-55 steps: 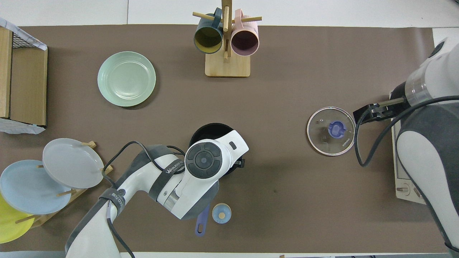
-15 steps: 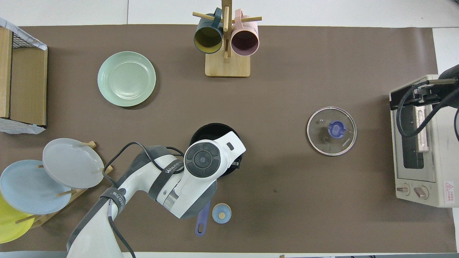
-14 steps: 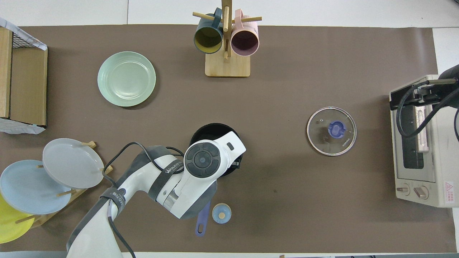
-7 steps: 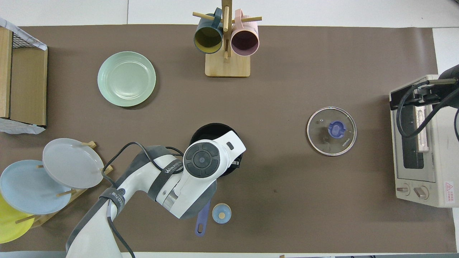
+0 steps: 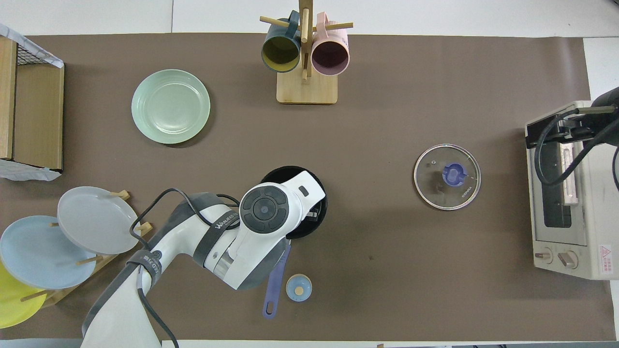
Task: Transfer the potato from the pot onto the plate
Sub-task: 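Lift the potato out of the saucepan toward the green plate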
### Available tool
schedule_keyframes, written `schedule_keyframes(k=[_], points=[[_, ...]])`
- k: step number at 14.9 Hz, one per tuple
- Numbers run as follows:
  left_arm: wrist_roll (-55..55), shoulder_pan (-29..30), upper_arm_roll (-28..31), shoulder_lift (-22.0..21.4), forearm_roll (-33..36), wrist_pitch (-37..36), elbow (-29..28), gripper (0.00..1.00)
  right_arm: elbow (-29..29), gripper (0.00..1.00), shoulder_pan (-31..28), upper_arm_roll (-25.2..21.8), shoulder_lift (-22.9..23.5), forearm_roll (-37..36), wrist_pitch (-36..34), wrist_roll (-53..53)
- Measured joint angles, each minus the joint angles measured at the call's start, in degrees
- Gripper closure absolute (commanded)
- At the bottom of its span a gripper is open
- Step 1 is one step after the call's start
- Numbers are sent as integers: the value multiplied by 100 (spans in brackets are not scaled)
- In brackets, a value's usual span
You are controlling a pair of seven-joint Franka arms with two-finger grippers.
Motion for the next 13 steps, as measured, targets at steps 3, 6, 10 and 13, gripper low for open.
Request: schedule_keyframes(k=[3,6,10,13], points=[[3,206,14,-173,-118,-417,130,100,0,0,0,0,0,0,0,0],[9,353,30,-518,-388,-1227,590,100,0,0,0,0,0,0,0,0],[45,745,81,-676,-720,-2306,1501,100,0,0,0,0,0,0,0,0],[487,1540,122,-568,-838,-2758,2102,100,2,0,0,0,0,0,0,0]])
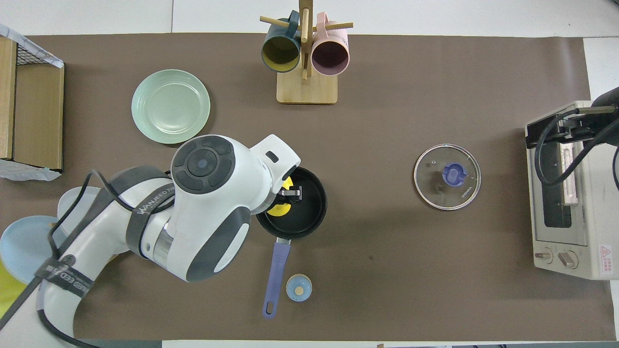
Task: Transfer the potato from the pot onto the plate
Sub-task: 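Lift the potato out of the saucepan toward the green plate, then lower the potato onto the green plate and open the left gripper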
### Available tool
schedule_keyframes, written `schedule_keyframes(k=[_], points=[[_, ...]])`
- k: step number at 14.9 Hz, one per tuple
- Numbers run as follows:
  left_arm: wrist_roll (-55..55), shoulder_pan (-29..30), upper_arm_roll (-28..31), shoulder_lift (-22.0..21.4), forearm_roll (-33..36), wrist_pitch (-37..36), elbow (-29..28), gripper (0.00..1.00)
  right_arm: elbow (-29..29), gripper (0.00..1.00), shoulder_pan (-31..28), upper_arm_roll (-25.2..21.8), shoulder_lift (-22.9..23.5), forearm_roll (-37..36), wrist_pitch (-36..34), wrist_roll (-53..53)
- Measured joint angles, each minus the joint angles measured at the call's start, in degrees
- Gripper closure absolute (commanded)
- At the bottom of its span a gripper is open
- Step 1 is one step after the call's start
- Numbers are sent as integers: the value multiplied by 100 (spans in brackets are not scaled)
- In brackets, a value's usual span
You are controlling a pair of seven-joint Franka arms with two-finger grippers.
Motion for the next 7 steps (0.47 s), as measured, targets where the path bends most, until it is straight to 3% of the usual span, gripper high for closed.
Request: schedule_keyframes(k=[4,7], points=[[906,976,25,407,4,-20,254,100,3,0,0,0,0,0,0,0],[1611,1549,26,1151,44,226,697,100,4,0,0,0,0,0,0,0]])
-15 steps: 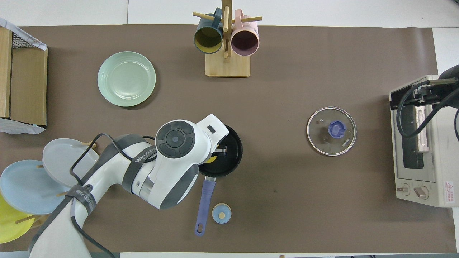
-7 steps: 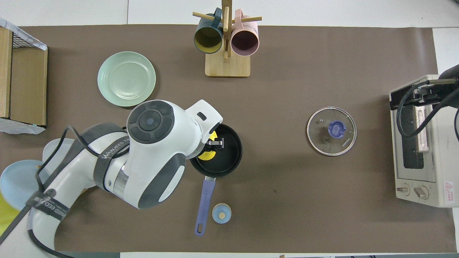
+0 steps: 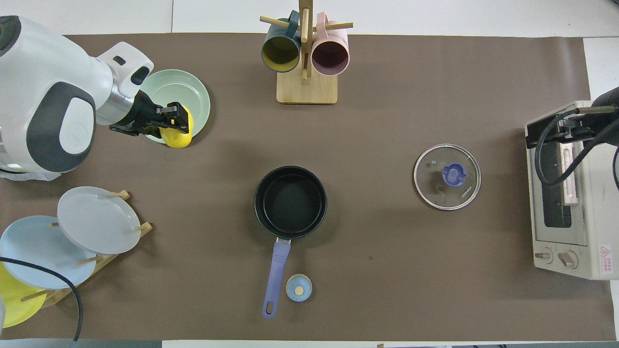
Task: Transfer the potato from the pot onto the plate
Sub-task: 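Lower the potato onto the green plate and open the left gripper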
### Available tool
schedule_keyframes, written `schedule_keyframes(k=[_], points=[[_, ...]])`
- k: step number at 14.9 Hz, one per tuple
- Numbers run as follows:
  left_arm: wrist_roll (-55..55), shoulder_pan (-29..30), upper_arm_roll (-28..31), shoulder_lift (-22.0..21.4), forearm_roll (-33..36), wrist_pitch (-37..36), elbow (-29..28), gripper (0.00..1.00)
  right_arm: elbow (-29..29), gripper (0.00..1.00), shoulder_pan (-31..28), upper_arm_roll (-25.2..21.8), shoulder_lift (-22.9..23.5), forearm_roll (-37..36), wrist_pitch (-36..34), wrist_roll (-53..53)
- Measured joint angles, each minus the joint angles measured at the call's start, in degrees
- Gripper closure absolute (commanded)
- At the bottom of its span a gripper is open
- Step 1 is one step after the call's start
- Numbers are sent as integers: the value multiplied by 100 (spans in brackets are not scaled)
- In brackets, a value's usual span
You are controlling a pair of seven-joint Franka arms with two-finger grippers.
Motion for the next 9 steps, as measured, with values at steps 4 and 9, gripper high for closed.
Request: schedule_keyframes(k=[4,9], points=[[582,382,-8,907,112,998,199,100,1,0,0,0,0,0,0,0],[618,374,-56,1208,341,1276,114,100,1,0,0,0,0,0,0,0]])
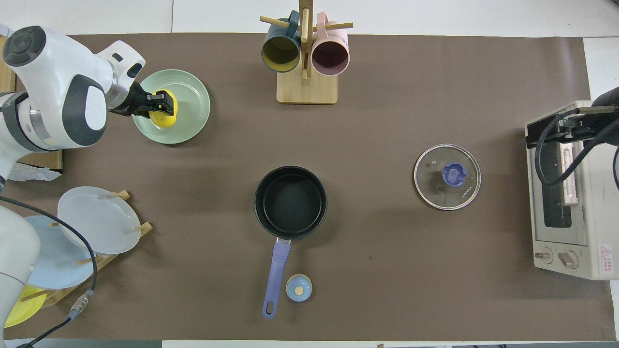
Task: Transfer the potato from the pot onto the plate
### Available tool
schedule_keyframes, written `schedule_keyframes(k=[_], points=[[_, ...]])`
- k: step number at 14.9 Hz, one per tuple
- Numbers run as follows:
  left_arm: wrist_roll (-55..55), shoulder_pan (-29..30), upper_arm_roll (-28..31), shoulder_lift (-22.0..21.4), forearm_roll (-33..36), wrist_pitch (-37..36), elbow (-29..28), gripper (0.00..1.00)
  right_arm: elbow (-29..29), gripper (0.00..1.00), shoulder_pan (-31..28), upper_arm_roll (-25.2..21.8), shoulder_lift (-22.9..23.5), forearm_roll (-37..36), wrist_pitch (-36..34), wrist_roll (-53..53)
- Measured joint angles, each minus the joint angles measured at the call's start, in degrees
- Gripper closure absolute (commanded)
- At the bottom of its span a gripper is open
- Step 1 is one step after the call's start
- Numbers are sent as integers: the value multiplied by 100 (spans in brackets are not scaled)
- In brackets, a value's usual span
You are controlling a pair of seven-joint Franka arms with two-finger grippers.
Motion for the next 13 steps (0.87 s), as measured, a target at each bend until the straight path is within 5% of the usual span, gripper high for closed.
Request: schedule_keyframes(k=[1,2,7,13], points=[[4,0,-1,-1,6,67,-55,87,0,0,0,0,0,0,0,0],[7,0,-3,-19,6,100,-85,1,0,0,0,0,0,0,0,0],[7,6,18,-131,11,117,-77,0,0,0,0,0,0,0,0,0],[-72,96,209,-1478,165,-1370,188,0,0,0,0,0,0,0,0,0]])
